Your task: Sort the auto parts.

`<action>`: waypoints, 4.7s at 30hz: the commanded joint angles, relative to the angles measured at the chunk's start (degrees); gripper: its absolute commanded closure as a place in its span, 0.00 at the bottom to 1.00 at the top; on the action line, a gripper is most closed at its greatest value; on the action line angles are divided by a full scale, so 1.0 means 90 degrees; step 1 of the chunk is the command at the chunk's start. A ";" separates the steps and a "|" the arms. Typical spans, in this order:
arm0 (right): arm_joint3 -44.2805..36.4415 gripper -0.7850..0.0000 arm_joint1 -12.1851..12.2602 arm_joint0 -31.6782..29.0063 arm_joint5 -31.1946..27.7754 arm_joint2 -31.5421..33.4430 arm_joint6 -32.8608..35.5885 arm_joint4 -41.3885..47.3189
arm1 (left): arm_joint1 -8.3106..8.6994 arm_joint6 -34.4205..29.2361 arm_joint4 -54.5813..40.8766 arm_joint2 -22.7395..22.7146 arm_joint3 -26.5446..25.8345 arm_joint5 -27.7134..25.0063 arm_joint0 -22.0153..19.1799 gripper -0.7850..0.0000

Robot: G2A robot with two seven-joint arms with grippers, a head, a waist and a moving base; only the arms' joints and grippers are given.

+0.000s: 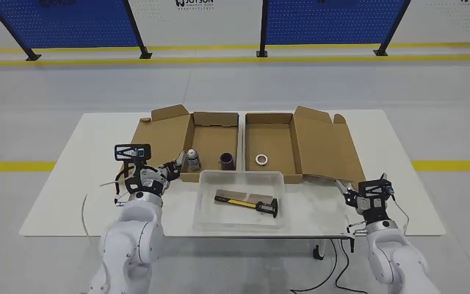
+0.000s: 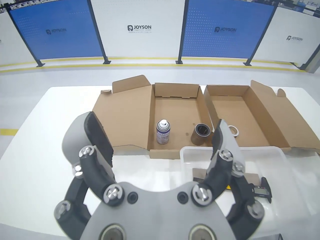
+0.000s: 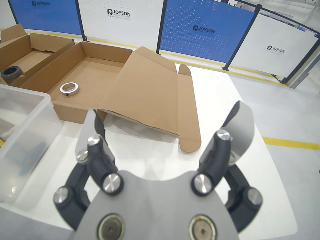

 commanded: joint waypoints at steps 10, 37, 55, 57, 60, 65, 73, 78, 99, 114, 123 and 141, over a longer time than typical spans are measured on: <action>0.0000 0.00 0.0000 0.0000 0.0000 0.0000 0.0000 0.0000 | -0.0014 -0.0038 -0.0090 -0.0089 0.0036 0.0361 0.0076 0.00; -0.1470 0.00 0.0024 0.1428 -0.2446 -0.1242 0.3058 0.0114 | -0.0014 -0.0038 -0.0090 -0.0089 0.0036 0.0361 0.0076 0.00; -0.1124 0.00 0.0124 0.1833 -0.3360 -0.1442 0.5621 0.2289 | -0.0014 -0.0038 -0.0090 -0.0089 0.0036 0.0361 0.0076 0.00; -0.1015 0.00 0.0139 0.1940 -0.3439 -0.1417 0.5706 0.2470 | -0.0014 -0.0038 -0.0090 -0.0089 0.0036 0.0361 0.0076 0.00; -0.0901 0.00 0.0157 0.2081 -0.3543 -0.1389 0.5770 0.2578 | -0.0014 -0.0038 -0.0090 -0.0089 0.0036 0.0361 0.0076 0.00; -0.0901 0.00 0.0157 0.2081 -0.3543 -0.1389 0.5770 0.2578 | -0.0014 -0.0038 -0.0090 -0.0089 0.0036 0.0361 0.0076 0.00; -0.0901 0.00 0.0157 0.2081 -0.3543 -0.1389 0.5770 0.2578 | -0.0014 -0.0038 -0.0090 -0.0089 0.0036 0.0361 0.0076 0.00; -0.0949 0.00 0.0164 0.2321 -0.3546 -0.1455 0.5608 0.2462 | -0.0014 -0.0038 -0.0090 -0.0089 0.0036 0.0361 0.0076 0.00; 0.0473 0.00 -0.0127 0.5298 -0.3135 -0.4280 0.8452 0.2008 | -0.0014 -0.0038 -0.0090 -0.0089 0.0036 0.0361 0.0076 0.00; 0.1391 0.00 0.0014 0.5753 -0.3887 -0.5366 0.7700 0.2485 | -0.0014 -0.0038 -0.0090 -0.0089 0.0036 0.0361 0.0076 0.00; 0.1765 0.00 -0.0005 0.6002 -0.4012 -0.5841 0.7574 0.2794 | -0.0014 -0.0038 -0.0090 -0.0089 0.0036 0.0361 0.0076 0.00; 0.1998 0.00 -0.0119 0.6175 -0.3890 -0.6142 0.7552 0.2620 | -0.0014 -0.0038 -0.0090 -0.0089 0.0036 0.0361 0.0076 0.00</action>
